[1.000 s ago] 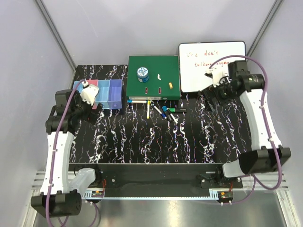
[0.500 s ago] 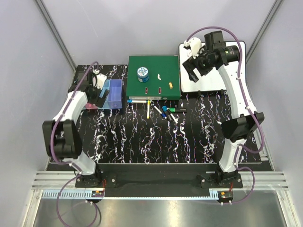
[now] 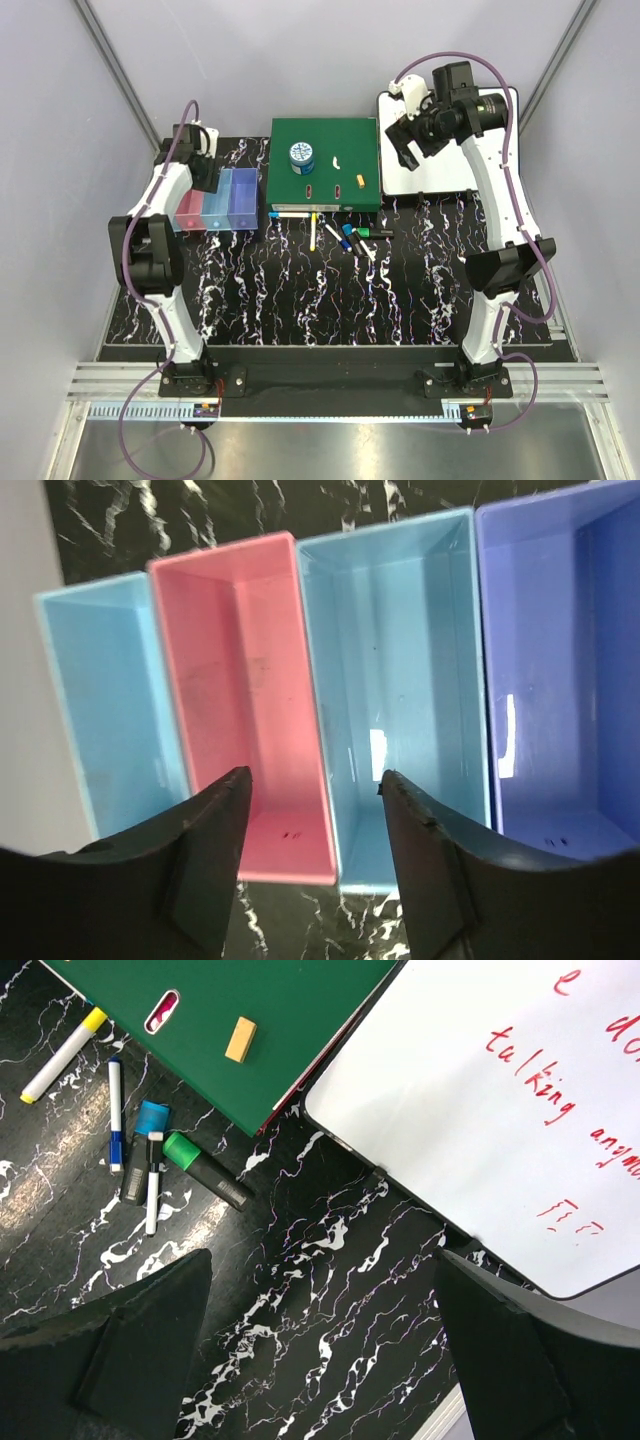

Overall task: Sort the stationery into containers
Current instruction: Move the storage box to the center of the board.

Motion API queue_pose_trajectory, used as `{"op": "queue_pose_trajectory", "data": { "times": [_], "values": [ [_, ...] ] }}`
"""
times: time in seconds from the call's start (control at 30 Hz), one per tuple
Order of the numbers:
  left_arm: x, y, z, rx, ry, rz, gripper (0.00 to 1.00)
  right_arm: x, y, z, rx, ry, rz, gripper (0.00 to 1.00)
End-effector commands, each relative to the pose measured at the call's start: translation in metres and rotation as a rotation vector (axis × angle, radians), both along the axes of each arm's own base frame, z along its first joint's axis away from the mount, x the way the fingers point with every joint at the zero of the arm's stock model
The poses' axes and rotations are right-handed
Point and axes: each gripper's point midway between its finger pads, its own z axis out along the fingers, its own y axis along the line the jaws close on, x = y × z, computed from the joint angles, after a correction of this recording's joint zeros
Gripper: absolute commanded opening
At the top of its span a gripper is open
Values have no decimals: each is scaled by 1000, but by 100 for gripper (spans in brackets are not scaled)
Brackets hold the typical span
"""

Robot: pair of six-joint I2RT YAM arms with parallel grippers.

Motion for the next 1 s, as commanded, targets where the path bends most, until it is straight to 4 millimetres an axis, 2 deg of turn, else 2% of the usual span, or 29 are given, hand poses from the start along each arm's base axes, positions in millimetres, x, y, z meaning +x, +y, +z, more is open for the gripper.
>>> {"op": "queue_pose_trajectory", "data": {
  "times": [0.0,0.13,0.27,0.33,0.37,0.4,0.47,0.53,0.57,0.6,0.67,0.7,0.87,0.9,0.97],
  "values": [
    [11,1,-15,-20,19,41,60,-3,7,36,43,-94,9,100],
    [13,2,-32,-21,50,51,66,-4,7,42,52,-108,6,100],
    [12,5,-45,-13,78,63,63,-4,6,41,53,-106,-2,100],
    [12,5,-50,-13,83,70,54,-4,6,40,54,-102,-4,100],
    [12,4,-52,-15,87,68,38,-4,7,41,55,-103,-3,100],
    [13,4,-54,-18,90,70,33,-4,7,40,56,-101,-4,100],
    [12,4,-58,-20,97,74,26,-4,7,41,60,-102,-7,100],
    [11,4,-62,-22,106,80,24,-5,7,43,62,-106,-6,100],
    [10,3,-64,-25,109,76,21,-5,6,43,61,-105,-7,100],
    [9,4,-63,-25,109,78,13,-5,7,43,63,-106,-7,100],
    [2,4,-68,-24,127,79,2,-6,7,44,62,-108,-6,100],
    [-1,3,-65,-24,124,77,0,-7,6,46,63,-112,-8,100],
    [-38,-3,-79,-45,192,57,0,-10,7,50,71,-118,-3,100],
    [-50,-3,-82,-40,211,61,0,-11,7,52,74,-121,-2,100],
    [-63,0,-84,-22,227,66,0,-12,8,52,75,-123,1,100]
  ]
}}
